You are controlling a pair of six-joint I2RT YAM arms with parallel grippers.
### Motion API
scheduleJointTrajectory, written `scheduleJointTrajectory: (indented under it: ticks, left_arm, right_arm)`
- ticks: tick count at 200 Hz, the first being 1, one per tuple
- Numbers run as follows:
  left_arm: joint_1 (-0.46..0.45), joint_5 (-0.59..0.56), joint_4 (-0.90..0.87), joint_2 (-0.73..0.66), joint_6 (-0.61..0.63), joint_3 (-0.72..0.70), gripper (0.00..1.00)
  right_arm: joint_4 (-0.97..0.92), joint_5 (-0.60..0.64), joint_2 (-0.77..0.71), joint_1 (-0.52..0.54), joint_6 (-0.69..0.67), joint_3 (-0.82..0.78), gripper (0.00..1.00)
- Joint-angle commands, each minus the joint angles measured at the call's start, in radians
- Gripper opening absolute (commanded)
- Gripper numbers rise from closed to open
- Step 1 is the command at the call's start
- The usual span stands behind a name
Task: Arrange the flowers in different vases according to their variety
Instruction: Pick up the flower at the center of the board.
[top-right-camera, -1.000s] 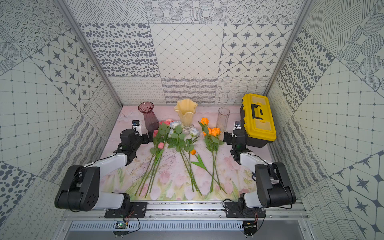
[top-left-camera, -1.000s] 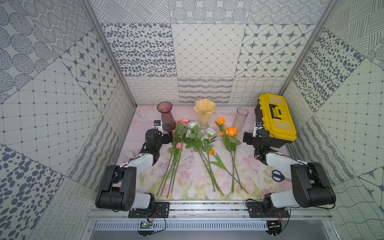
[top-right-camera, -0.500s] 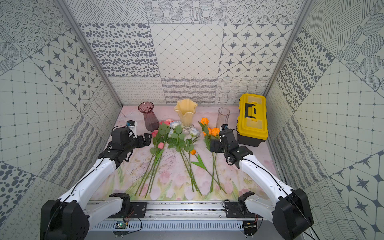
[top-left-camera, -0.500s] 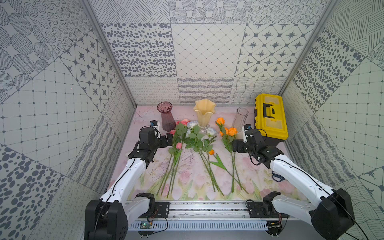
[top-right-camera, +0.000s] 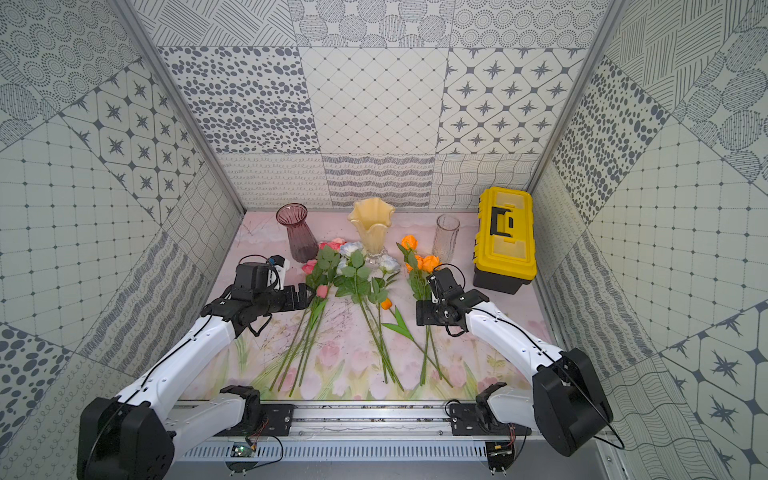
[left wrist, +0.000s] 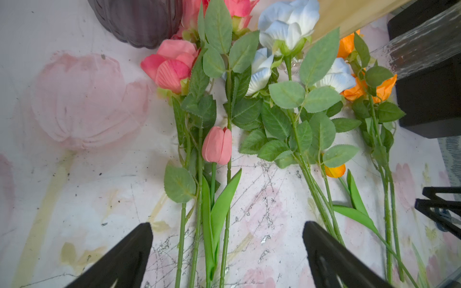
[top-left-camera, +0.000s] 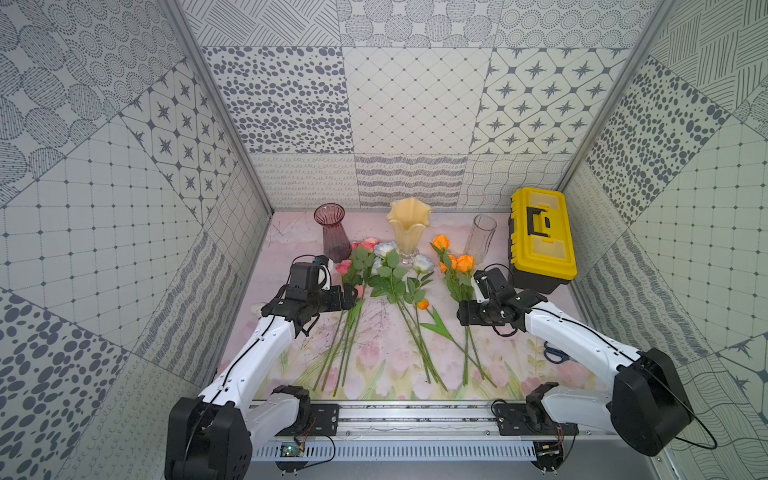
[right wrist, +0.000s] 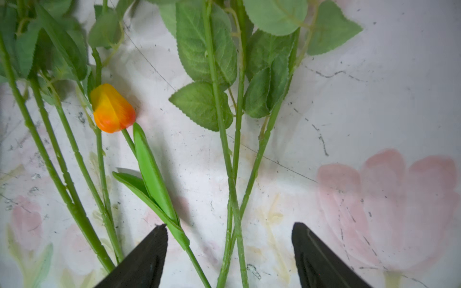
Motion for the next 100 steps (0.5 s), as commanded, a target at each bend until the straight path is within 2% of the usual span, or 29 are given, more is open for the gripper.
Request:
scheduleJointTrajectory:
  ticks: [1,100]
  left_arm:
    - [-0.012,0.048,-0.037,0.004,-0.02,0.009,0.99]
    - [-0.019,0.047,-0.033,0.019,-0.022,0.011,0.99]
  right_arm:
    - [-0.007,0.019,0.047,0.019,-0.001,0.026,0.72]
    - [0.035,0.066,0.149,0.041,0.032,0.034,0.36]
